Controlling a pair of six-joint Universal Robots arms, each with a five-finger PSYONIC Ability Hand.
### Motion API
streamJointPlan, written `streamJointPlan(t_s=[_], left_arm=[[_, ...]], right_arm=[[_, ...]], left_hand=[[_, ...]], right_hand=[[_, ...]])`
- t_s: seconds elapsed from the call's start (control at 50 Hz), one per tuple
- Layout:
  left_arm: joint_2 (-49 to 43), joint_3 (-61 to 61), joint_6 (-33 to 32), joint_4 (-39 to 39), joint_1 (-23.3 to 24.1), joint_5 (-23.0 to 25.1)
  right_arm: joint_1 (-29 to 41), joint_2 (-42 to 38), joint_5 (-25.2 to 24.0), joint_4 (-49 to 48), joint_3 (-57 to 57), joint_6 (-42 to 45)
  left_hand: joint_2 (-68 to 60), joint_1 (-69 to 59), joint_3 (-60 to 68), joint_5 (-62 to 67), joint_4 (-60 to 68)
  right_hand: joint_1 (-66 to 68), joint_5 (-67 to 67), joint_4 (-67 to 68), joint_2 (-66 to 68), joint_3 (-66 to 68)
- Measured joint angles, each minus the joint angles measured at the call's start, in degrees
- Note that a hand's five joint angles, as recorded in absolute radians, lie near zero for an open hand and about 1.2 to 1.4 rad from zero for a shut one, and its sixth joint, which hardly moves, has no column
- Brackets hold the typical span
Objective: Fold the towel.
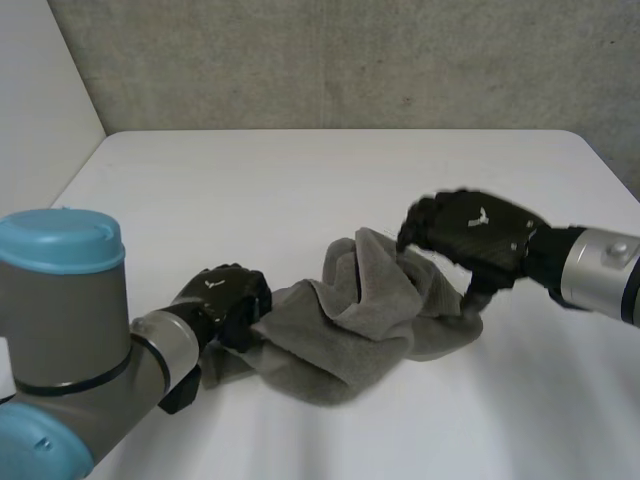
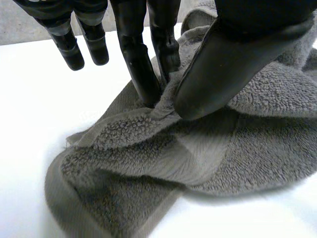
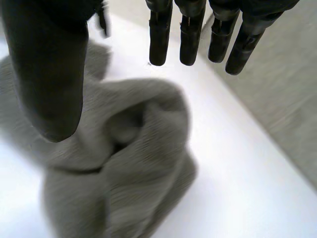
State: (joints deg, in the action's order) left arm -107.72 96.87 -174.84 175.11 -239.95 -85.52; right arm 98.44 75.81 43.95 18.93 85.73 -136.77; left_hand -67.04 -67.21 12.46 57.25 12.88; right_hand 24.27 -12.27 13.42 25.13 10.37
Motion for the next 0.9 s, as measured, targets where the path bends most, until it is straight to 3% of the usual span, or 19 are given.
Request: streamJointPlan(t_s=[0.16,0.24,0.28,0.46,0.64,0.78,0.9], left_arm=[[3.8,3.2,-0.6,0.0,-0.2,-0.3],[4.8,3.9,-1.8,0.0,-0.1,-0.3],[5.2,3.8,-2.5,-0.1,0.0,-0.4],[5.0,0.3,-3.9,0.0,0.4,0.0],[-1.4,-10.5,-3.9,-0.6,0.6,1.1],[-12.1,-22.1,-3.9,-5.6,0.0,5.8],[-19.9,-29.3,-5.1,-10.2,-0.4,9.8]], right_arm=[[3.6,1.7,0.8,-12.4,0.3,-7.7],[7.3,-1.3,2.3,-16.9,-1.2,-8.4],[9.1,-4.0,3.1,-18.1,-3.0,-8.2],[12.6,-15.7,4.0,-15.9,-13.4,-4.5],[13.8,-26.4,7.9,-4.2,-24.3,10.0],[13.9,-29.5,13.2,3.0,-26.0,19.6],[13.3,-26.5,13.4,5.0,-22.1,19.7]], left_hand=[[17.7,18.0,0.0,-17.4,0.0],[46.1,45.2,0.0,-47.0,0.0],[52.4,50.4,0.0,-53.7,0.0],[52.8,50.5,0.0,-54.1,0.0],[52.8,50.5,0.0,-54.1,0.0],[52.8,50.5,0.0,-54.0,0.0],[52.7,50.5,0.0,-53.0,0.0]], right_hand=[[0.0,0.0,0.0,0.0,0.0],[0.0,0.0,0.0,0.0,0.0],[0.0,0.0,0.0,0.0,0.0],[0.0,-0.1,0.0,0.0,0.0],[0.2,-2.0,0.0,0.1,0.0],[17.3,-19.4,0.0,16.3,0.0],[33.8,-36.2,0.0,32.2,0.0]])
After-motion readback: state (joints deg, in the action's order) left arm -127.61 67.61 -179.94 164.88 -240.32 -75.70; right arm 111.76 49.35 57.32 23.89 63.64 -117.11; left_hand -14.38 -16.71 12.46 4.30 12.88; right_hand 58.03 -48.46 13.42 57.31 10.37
